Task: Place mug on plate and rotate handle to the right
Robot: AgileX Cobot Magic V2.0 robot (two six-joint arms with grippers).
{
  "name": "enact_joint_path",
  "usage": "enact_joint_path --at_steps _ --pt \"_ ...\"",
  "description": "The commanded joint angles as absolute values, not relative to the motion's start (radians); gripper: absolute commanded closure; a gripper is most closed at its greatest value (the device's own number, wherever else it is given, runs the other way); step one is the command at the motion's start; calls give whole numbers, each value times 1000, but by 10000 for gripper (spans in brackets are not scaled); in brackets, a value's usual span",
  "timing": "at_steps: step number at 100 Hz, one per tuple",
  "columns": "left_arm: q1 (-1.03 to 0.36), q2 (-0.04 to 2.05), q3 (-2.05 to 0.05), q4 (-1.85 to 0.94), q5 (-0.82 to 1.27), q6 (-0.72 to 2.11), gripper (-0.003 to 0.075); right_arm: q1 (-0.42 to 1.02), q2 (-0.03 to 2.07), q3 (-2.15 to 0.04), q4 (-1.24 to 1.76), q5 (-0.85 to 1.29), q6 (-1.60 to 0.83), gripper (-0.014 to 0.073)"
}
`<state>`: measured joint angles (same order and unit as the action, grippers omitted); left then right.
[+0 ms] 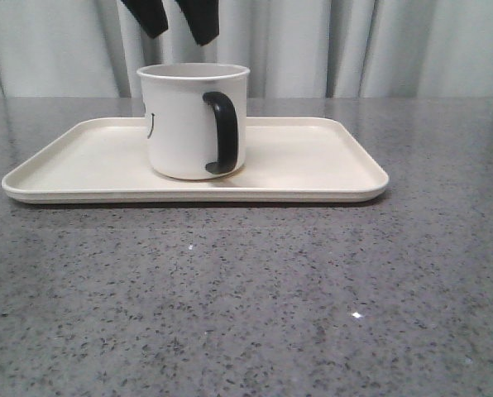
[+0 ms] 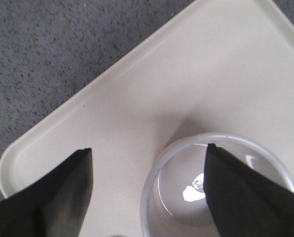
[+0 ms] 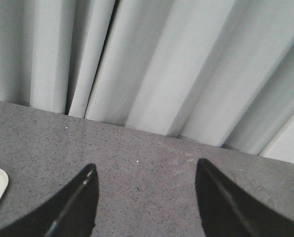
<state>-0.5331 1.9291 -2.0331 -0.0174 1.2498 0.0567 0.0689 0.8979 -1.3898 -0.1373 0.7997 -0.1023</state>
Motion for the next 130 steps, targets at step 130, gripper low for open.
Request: enact_joint_path --at_steps 130 --pt "-539 992 -1888 448 1263 -82 482 68 895 -1419 -124 713 -106 148"
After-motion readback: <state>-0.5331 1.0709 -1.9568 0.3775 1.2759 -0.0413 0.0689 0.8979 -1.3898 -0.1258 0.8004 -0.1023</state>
